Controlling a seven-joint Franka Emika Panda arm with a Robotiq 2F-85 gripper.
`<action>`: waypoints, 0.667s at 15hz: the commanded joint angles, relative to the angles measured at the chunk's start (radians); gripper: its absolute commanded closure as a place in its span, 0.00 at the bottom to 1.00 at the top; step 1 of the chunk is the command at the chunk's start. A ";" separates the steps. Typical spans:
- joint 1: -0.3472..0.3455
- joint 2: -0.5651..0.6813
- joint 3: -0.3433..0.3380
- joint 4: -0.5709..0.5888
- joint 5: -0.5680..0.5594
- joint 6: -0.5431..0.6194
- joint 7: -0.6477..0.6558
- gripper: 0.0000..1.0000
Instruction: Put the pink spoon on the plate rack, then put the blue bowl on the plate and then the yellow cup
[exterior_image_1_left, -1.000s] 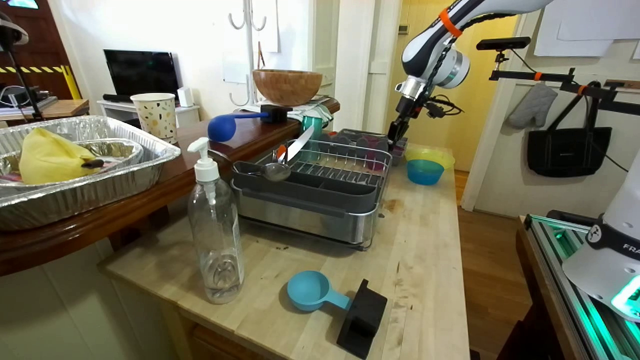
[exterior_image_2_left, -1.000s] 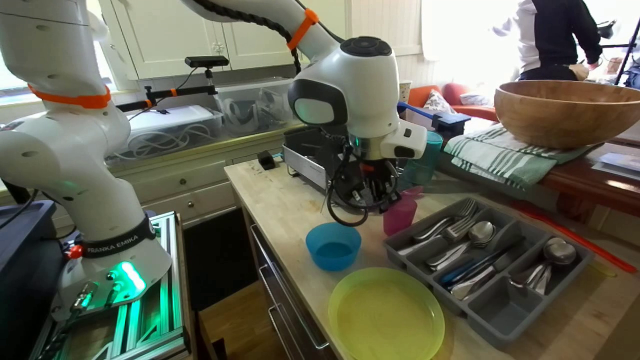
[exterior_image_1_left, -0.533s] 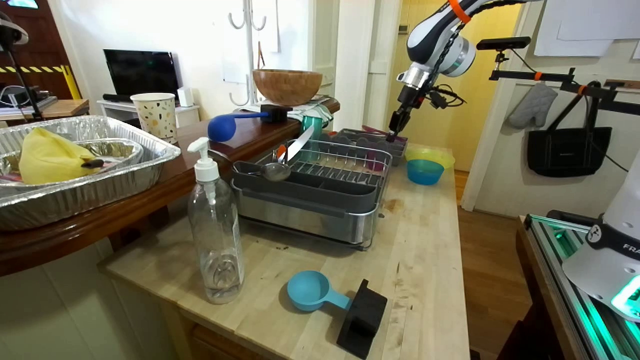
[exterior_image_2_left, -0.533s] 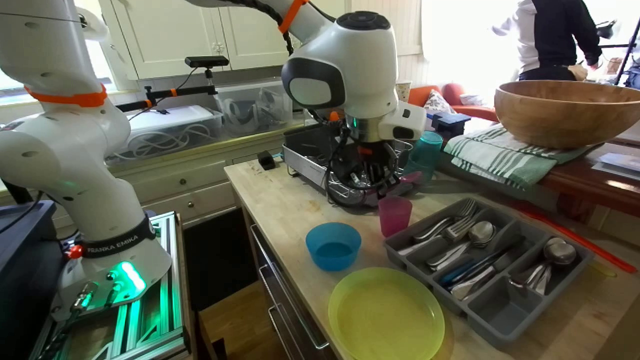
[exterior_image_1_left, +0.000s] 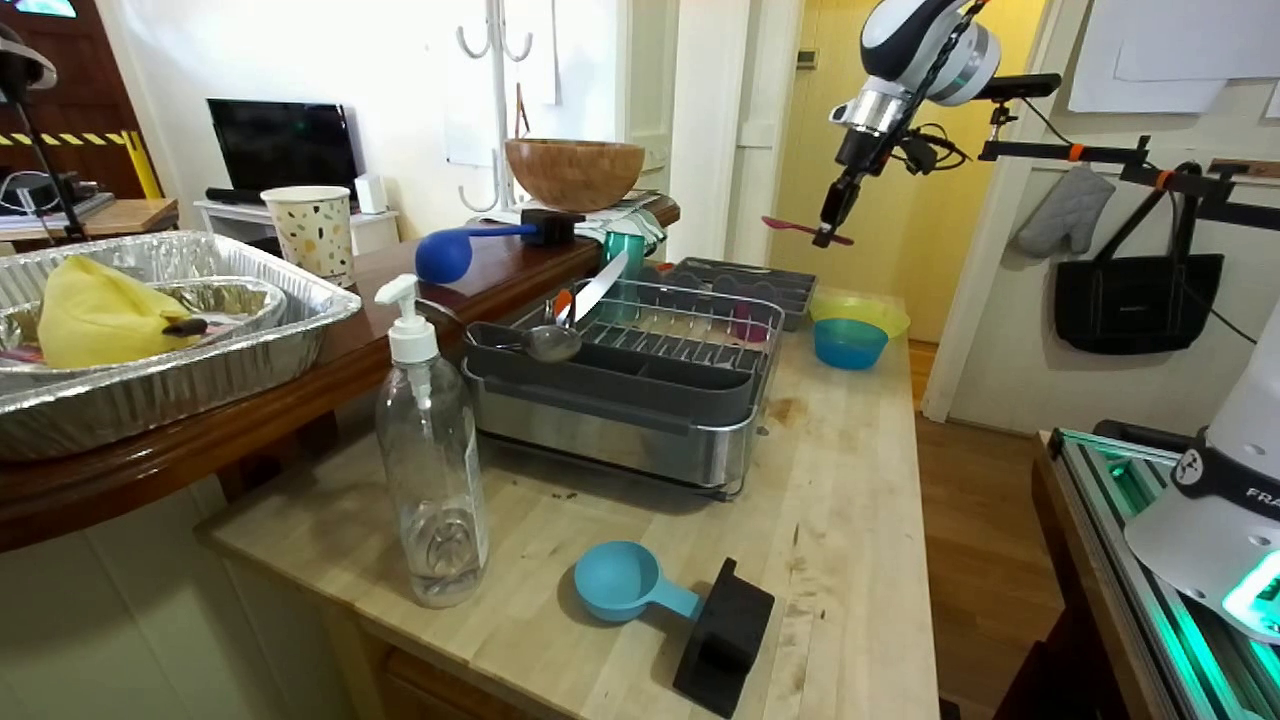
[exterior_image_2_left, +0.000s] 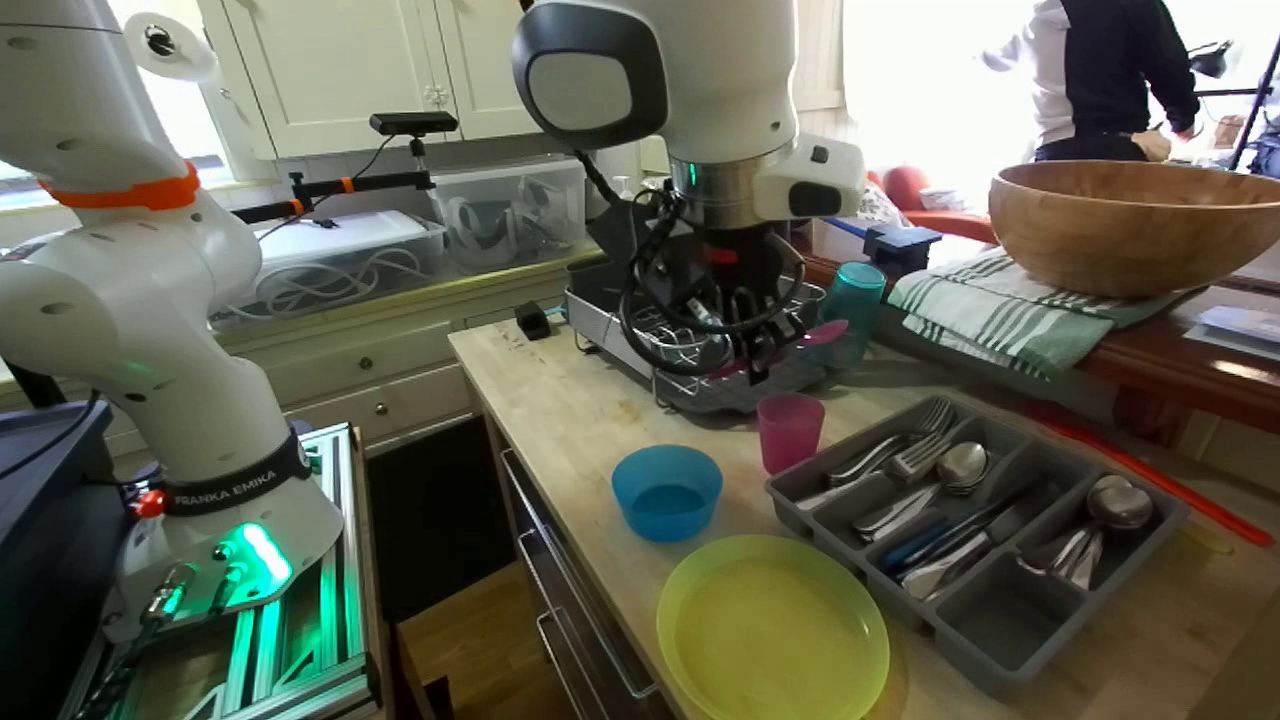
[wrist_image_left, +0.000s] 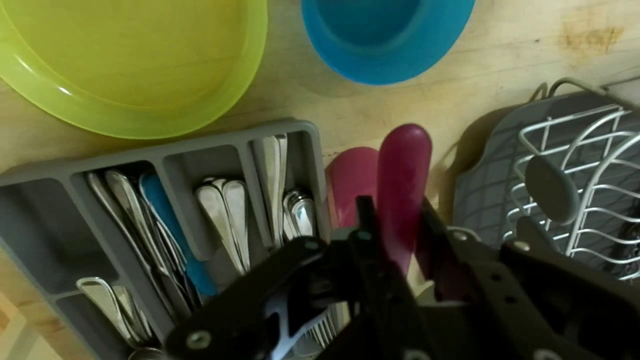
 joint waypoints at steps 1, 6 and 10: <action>-0.021 0.032 -0.055 0.076 -0.048 -0.124 -0.089 0.95; -0.042 0.119 -0.083 0.193 -0.083 -0.210 -0.176 0.95; -0.059 0.213 -0.069 0.280 -0.096 -0.164 -0.177 0.95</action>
